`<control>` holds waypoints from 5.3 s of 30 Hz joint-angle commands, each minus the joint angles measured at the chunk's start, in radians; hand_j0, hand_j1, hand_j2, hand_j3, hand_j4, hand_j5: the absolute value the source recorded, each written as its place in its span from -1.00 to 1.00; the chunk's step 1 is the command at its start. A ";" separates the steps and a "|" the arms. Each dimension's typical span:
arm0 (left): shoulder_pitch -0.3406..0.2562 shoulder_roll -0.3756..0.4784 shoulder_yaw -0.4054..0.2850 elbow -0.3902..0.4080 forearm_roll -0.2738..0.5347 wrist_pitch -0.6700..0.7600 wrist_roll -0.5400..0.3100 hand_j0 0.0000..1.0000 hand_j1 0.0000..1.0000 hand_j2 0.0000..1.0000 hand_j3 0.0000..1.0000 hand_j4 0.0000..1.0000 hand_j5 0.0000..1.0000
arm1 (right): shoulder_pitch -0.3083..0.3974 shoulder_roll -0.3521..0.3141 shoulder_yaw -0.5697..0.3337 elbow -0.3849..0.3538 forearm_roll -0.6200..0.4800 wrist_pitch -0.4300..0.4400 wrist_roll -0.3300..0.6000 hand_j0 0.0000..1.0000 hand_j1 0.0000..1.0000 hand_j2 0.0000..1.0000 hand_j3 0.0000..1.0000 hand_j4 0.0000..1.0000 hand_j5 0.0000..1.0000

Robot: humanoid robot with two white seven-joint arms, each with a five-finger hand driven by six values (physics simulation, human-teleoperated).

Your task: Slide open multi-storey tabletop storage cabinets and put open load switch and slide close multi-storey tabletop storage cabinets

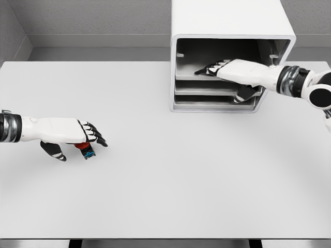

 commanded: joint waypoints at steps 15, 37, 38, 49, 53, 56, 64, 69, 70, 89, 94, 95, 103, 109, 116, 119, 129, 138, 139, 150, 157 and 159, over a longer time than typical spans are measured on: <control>0.000 0.001 0.000 0.000 0.005 0.002 0.000 0.53 0.53 0.53 0.53 0.53 0.53 | 0.071 -0.122 -0.039 -0.149 -0.011 -0.019 0.000 1.00 1.00 1.00 1.00 1.00 1.00; 0.000 0.004 0.002 0.001 0.005 0.002 0.000 -0.20 -0.20 -0.20 -0.20 -0.20 -0.20 | 0.106 -0.135 -0.125 -0.163 -0.068 0.006 0.000 1.00 1.00 1.00 1.00 1.00 1.00; 0.000 0.005 0.002 0.000 0.005 0.002 0.000 -0.21 -0.21 -0.21 -0.21 -0.21 -0.21 | 0.094 -0.119 -0.124 -0.150 -0.060 0.012 0.000 1.00 1.00 1.00 1.00 1.00 1.00; -0.009 0.024 0.005 0.000 0.007 0.002 0.000 -0.20 -0.20 -0.20 -0.20 -0.20 -0.20 | 0.044 -0.090 0.028 -0.090 -0.034 -0.014 0.000 1.00 1.00 1.00 1.00 1.00 1.00; -0.009 0.030 0.007 -0.002 0.007 0.002 0.000 -0.20 -0.20 -0.20 -0.20 -0.20 -0.20 | 0.054 -0.101 0.028 -0.116 -0.033 -0.025 0.000 1.00 1.00 1.00 1.00 1.00 1.00; -0.009 0.031 0.010 0.000 0.007 0.002 0.000 -0.20 -0.20 -0.20 -0.20 -0.20 -0.20 | 0.069 -0.145 0.021 -0.153 -0.033 -0.026 0.000 1.00 1.00 1.00 1.00 1.00 1.00; -0.014 0.045 0.010 -0.002 0.008 0.002 0.000 -0.20 -0.20 -0.20 -0.20 -0.20 -0.20 | 0.112 -0.196 -0.018 -0.205 -0.033 -0.056 0.000 1.00 1.00 1.00 1.00 1.00 1.00; -0.015 0.047 0.010 0.000 0.008 0.002 0.000 -0.20 -0.20 -0.20 -0.20 -0.20 -0.20 | 0.156 -0.228 -0.048 -0.238 -0.034 -0.065 0.000 1.00 1.00 1.00 1.00 1.00 1.00; -0.015 0.051 0.010 -0.002 0.008 0.002 0.000 -0.20 -0.20 -0.20 -0.20 -0.20 -0.20 | 0.156 -0.228 -0.048 -0.238 -0.034 -0.065 0.000 1.00 1.00 1.00 1.00 1.00 1.00; -0.063 0.068 0.010 -0.045 0.054 0.002 0.000 -0.20 -0.20 -0.20 -0.20 -0.20 -0.20 | 0.261 -0.303 -0.157 -0.298 -0.039 -0.120 0.000 1.00 1.00 1.00 1.00 1.00 1.00; -0.063 0.068 0.011 -0.045 0.056 0.002 0.000 -0.20 -0.20 -0.20 -0.20 -0.20 -0.20 | 0.275 -0.306 -0.173 -0.304 -0.040 -0.123 0.000 1.00 1.00 1.00 1.00 1.00 1.00; -0.064 0.068 0.011 -0.045 0.056 0.002 0.000 -0.20 -0.20 -0.20 -0.20 -0.20 -0.20 | 0.276 -0.306 -0.182 -0.304 -0.040 -0.123 0.000 1.00 1.00 1.00 1.00 1.00 1.00; -0.071 0.082 0.011 -0.045 0.070 0.002 0.000 -0.20 -0.20 -0.20 -0.20 -0.20 -0.20 | 0.288 -0.306 -0.220 -0.314 -0.062 -0.140 0.000 1.00 1.00 1.00 1.00 1.00 1.00; -0.072 0.082 0.011 -0.045 0.070 0.002 0.000 -0.20 -0.20 -0.20 -0.20 -0.20 -0.20 | 0.288 -0.308 -0.220 -0.314 -0.067 -0.148 0.000 1.00 1.00 1.00 1.00 1.00 1.00; -0.141 0.068 0.013 -0.092 0.114 0.002 0.000 -0.21 -0.21 -0.21 -0.21 -0.21 -0.21 | 0.344 -0.351 -0.291 -0.315 -0.119 -0.232 0.000 1.00 1.00 1.00 1.00 1.00 1.00; -0.172 0.068 0.014 -0.091 0.145 0.002 0.000 -0.21 -0.21 -0.21 -0.21 -0.21 -0.21 | 0.344 -0.349 -0.291 -0.315 -0.125 -0.234 0.000 1.00 1.00 1.00 1.00 1.00 1.00; -0.239 -0.010 0.016 -0.092 0.180 0.002 0.000 -0.21 -0.21 -0.21 -0.21 -0.21 -0.21 | 0.393 -0.383 -0.380 -0.315 -0.160 -0.268 0.000 1.00 1.00 1.00 1.00 1.00 1.00; -0.276 -0.147 0.016 -0.075 0.185 0.002 0.000 -0.21 -0.21 -0.21 -0.21 -0.21 -0.21 | 0.465 -0.420 -0.518 -0.315 -0.237 -0.268 0.000 1.00 1.00 1.00 1.00 1.00 1.00; -0.276 -0.160 0.016 -0.075 0.185 0.002 0.000 -0.21 -0.21 -0.21 -0.21 -0.21 -0.21 | 0.480 -0.437 -0.545 -0.315 -0.241 -0.268 0.000 1.00 1.00 1.00 1.00 1.00 1.00; -0.403 -0.205 0.014 -0.123 0.200 0.002 0.000 -0.21 -0.21 -0.21 -0.21 -0.21 -0.21 | 0.969 -0.445 -1.190 -0.315 -0.323 -0.268 0.000 1.00 1.00 1.00 1.00 1.00 1.00; -0.451 -0.301 0.013 -0.109 0.188 0.002 0.000 -0.22 -0.22 -0.22 -0.22 -0.22 -0.22 | 1.160 -0.438 -1.251 -0.315 -0.323 -0.268 0.000 0.79 0.79 0.79 0.79 0.79 0.79; -0.460 -0.369 0.010 -0.062 0.182 0.002 0.000 -0.22 -0.22 -0.22 -0.22 -0.22 -0.22 | 1.180 -0.438 -1.248 -0.315 -0.323 -0.268 0.000 0.47 0.47 0.47 0.47 0.47 0.47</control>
